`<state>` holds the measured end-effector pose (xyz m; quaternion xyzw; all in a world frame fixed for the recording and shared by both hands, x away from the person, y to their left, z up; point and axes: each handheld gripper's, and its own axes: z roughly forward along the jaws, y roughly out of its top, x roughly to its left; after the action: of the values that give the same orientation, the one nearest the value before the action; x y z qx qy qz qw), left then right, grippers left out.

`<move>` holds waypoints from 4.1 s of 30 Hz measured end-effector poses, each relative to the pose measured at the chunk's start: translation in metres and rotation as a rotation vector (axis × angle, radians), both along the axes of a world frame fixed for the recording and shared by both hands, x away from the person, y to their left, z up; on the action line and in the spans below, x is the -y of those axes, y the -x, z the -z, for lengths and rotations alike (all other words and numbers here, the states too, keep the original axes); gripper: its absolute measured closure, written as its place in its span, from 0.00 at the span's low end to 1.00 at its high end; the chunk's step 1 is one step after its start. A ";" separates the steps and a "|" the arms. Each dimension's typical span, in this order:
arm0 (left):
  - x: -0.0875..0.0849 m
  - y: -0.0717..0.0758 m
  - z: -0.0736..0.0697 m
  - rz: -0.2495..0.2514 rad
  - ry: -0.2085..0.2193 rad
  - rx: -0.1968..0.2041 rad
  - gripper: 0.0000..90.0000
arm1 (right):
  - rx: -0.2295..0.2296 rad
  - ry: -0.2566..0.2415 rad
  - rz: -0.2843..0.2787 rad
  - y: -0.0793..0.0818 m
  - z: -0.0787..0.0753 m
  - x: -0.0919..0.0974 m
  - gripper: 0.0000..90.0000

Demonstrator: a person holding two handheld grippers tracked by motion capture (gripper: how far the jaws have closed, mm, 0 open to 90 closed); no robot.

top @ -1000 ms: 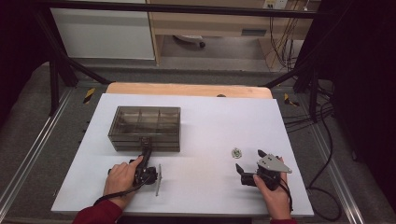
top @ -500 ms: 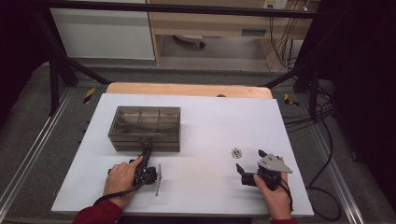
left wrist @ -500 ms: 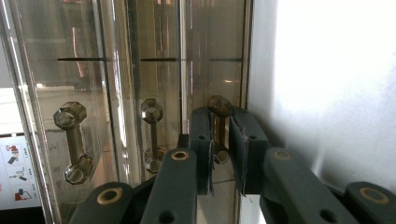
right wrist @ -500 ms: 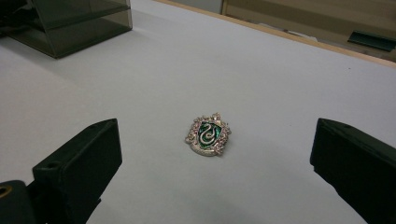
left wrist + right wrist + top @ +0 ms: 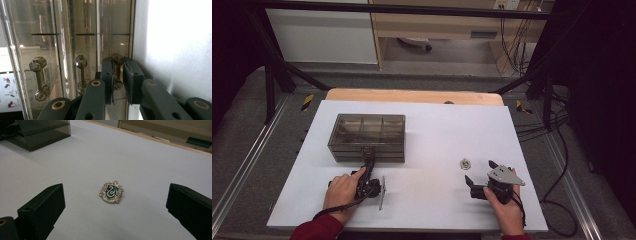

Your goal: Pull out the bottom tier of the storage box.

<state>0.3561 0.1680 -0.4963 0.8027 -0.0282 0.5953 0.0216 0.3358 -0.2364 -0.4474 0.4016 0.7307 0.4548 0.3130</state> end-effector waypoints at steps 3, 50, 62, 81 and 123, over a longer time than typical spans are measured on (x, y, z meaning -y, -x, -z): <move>0.000 0.000 0.000 -0.002 0.000 0.001 0.88 | 0.001 0.002 0.000 0.000 0.000 0.000 0.03; 0.000 0.034 -0.002 -0.024 0.013 -0.029 0.89 | 0.001 0.013 -0.004 -0.001 0.000 0.000 0.03; -0.011 0.040 -0.015 -0.037 0.143 -0.085 0.80 | 0.004 0.016 -0.006 0.000 -0.001 0.000 0.03; -0.027 0.024 -0.079 0.091 0.590 -0.480 0.39 | 0.008 0.013 -0.011 0.000 -0.001 -0.001 0.03; 0.002 -0.042 -0.077 0.125 0.564 -0.817 0.71 | 0.007 0.005 -0.018 0.001 -0.002 -0.001 0.04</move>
<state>0.3986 0.1657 -0.4192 0.9300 0.0965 0.2142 0.2826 0.3347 -0.2355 -0.4454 0.3927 0.7343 0.4572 0.3122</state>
